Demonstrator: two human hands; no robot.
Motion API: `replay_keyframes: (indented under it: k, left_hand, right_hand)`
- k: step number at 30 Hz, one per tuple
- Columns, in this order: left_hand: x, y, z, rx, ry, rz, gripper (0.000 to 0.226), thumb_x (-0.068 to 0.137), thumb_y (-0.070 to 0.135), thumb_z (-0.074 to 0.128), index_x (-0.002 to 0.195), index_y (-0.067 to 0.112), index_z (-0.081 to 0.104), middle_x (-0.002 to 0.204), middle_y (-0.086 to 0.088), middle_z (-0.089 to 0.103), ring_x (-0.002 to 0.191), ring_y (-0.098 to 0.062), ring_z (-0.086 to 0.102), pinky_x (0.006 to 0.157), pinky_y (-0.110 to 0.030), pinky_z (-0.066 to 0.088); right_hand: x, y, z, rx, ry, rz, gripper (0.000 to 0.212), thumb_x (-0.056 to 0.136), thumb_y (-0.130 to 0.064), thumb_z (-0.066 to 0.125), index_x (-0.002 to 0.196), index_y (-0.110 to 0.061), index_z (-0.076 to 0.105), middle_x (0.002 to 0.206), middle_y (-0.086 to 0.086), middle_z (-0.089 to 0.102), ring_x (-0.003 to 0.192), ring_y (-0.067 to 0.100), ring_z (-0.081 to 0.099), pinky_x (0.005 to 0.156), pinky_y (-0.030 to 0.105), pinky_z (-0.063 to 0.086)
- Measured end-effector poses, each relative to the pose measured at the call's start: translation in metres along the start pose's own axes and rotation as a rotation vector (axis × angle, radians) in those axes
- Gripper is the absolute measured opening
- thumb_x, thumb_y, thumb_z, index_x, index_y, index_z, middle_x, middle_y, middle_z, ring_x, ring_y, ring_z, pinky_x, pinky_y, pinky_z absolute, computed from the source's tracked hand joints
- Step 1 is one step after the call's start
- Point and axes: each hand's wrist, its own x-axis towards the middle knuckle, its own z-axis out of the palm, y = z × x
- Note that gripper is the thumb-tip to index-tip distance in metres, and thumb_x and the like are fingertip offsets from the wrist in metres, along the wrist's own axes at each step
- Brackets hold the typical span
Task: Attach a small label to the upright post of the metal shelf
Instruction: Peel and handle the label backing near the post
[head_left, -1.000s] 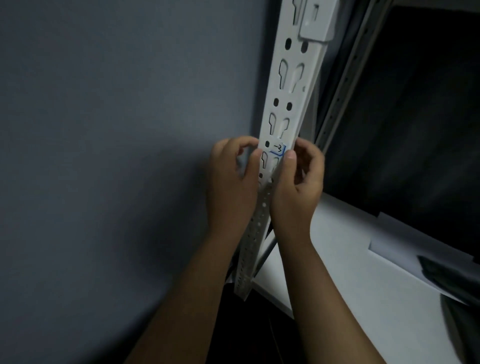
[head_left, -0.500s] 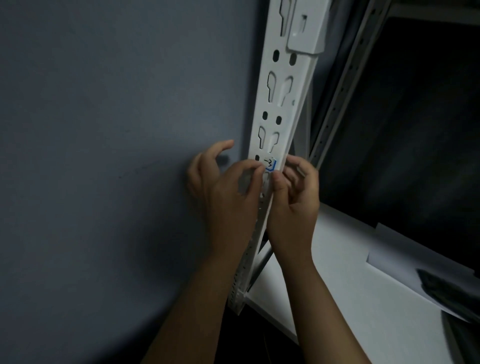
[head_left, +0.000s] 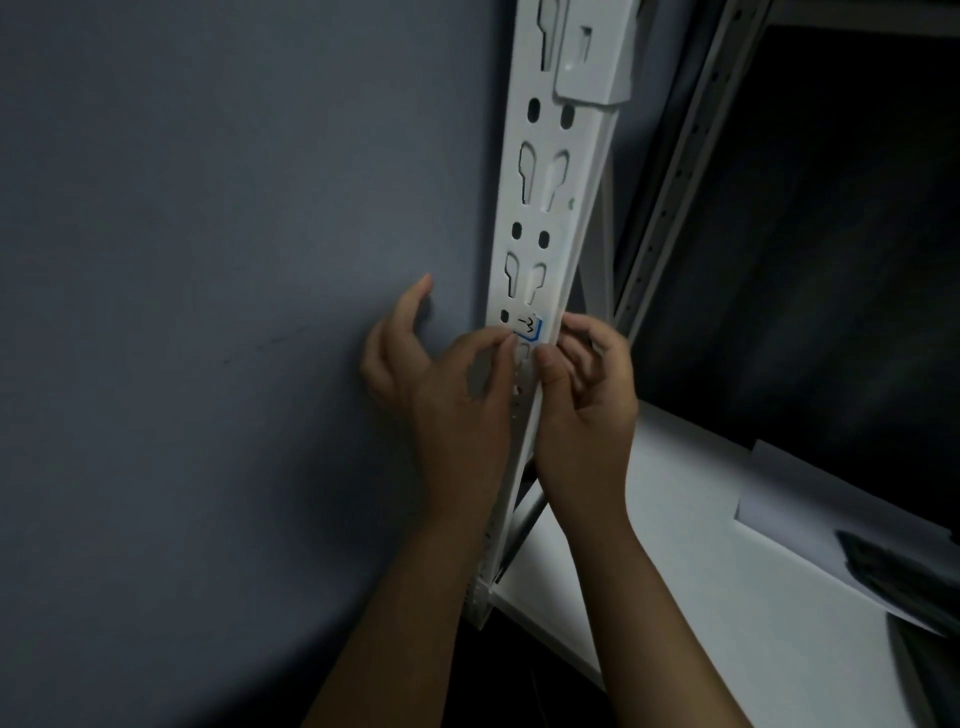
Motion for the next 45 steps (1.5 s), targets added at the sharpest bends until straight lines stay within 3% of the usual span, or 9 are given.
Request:
replay_keyframes:
  k: [2,7,14,18,23,29,34,41,45]
  left_hand:
    - [0.0,0.002,0.0,-0.007,-0.009,0.0,0.008,0.078,0.024,0.073,0.079,0.031,0.07,0.139,0.007,0.042,0.125,-0.007,0.022,0.102,-0.02,0.029]
    - [0.003,0.004,0.001,-0.026,-0.061,-0.078,0.012,0.079,0.024,0.072,0.078,0.034,0.065,0.139,0.011,0.04,0.126,-0.003,0.02,0.105,-0.031,0.03]
    - [0.008,0.003,-0.015,0.016,-0.304,-0.022,0.005,0.08,0.029,0.07,0.075,0.03,0.068,0.143,0.012,0.034,0.131,-0.006,0.017,0.099,-0.006,0.018]
    - [0.013,-0.002,-0.025,-0.032,-0.2,-0.053,0.016,0.082,0.023,0.069,0.076,0.035,0.061,0.132,0.011,0.044,0.123,-0.004,0.028,0.088,0.007,0.016]
    - [0.011,-0.001,-0.021,-0.106,-0.196,-0.041,0.01,0.083,0.019,0.068,0.084,0.029,0.066,0.121,0.01,0.047,0.116,-0.013,0.045,0.089,-0.004,0.033]
    - [0.003,0.001,-0.009,-0.023,-0.115,0.002,0.005,0.079,0.019,0.073,0.083,0.022,0.072,0.125,0.003,0.051,0.112,-0.001,0.029,0.089,0.005,0.019]
    - [-0.001,0.004,-0.001,-0.04,-0.026,-0.042,0.005,0.076,0.018,0.075,0.079,0.021,0.072,0.126,0.001,0.052,0.112,0.001,0.024,0.087,0.007,0.018]
    - [-0.004,0.003,0.008,-0.1,-0.1,-0.082,0.004,0.081,0.015,0.07,0.081,0.018,0.068,0.124,0.008,0.049,0.117,-0.004,0.027,0.09,0.004,0.022]
    - [-0.002,0.003,0.002,-0.06,-0.091,-0.051,0.008,0.079,0.017,0.072,0.076,0.022,0.067,0.122,0.009,0.048,0.116,-0.002,0.026,0.09,0.004,0.019]
  right_hand:
    - [0.0,0.0,0.0,0.013,0.002,0.002,0.02,0.093,-0.001,0.055,0.11,-0.009,0.051,0.109,0.001,0.066,0.103,0.007,0.066,0.086,0.022,0.054]
    - [-0.002,0.0,0.002,-0.006,0.006,-0.01,0.02,0.093,-0.002,0.055,0.111,-0.008,0.05,0.108,-0.003,0.065,0.104,0.006,0.066,0.082,0.018,0.054]
    - [0.002,0.001,0.0,-0.011,0.005,0.009,0.02,0.093,0.002,0.054,0.11,-0.009,0.051,0.106,-0.001,0.067,0.101,0.008,0.067,0.087,0.024,0.054]
    - [0.003,0.0,0.0,-0.032,0.017,0.032,0.022,0.092,0.0,0.056,0.106,-0.016,0.052,0.107,0.003,0.067,0.101,0.009,0.067,0.088,0.028,0.055]
    - [0.002,0.002,0.0,-0.04,0.033,0.029,0.021,0.092,0.001,0.056,0.11,-0.01,0.052,0.107,0.006,0.067,0.101,0.011,0.067,0.091,0.033,0.054]
    - [0.002,0.0,0.001,-0.009,0.02,0.008,0.022,0.091,0.003,0.055,0.105,-0.014,0.052,0.103,-0.003,0.067,0.099,0.005,0.067,0.082,0.017,0.053]
    - [0.003,0.002,-0.001,0.003,0.005,0.011,0.02,0.092,0.002,0.056,0.106,-0.012,0.052,0.106,0.001,0.067,0.101,0.008,0.067,0.085,0.021,0.054]
    - [0.001,0.002,0.001,0.047,0.001,-0.021,0.019,0.093,0.004,0.054,0.109,-0.006,0.049,0.103,-0.003,0.067,0.1,0.008,0.067,0.081,0.017,0.053]
    - [0.002,0.001,-0.001,0.003,-0.02,-0.019,0.021,0.092,0.002,0.056,0.105,-0.013,0.05,0.102,-0.008,0.066,0.101,0.005,0.066,0.082,0.018,0.054]
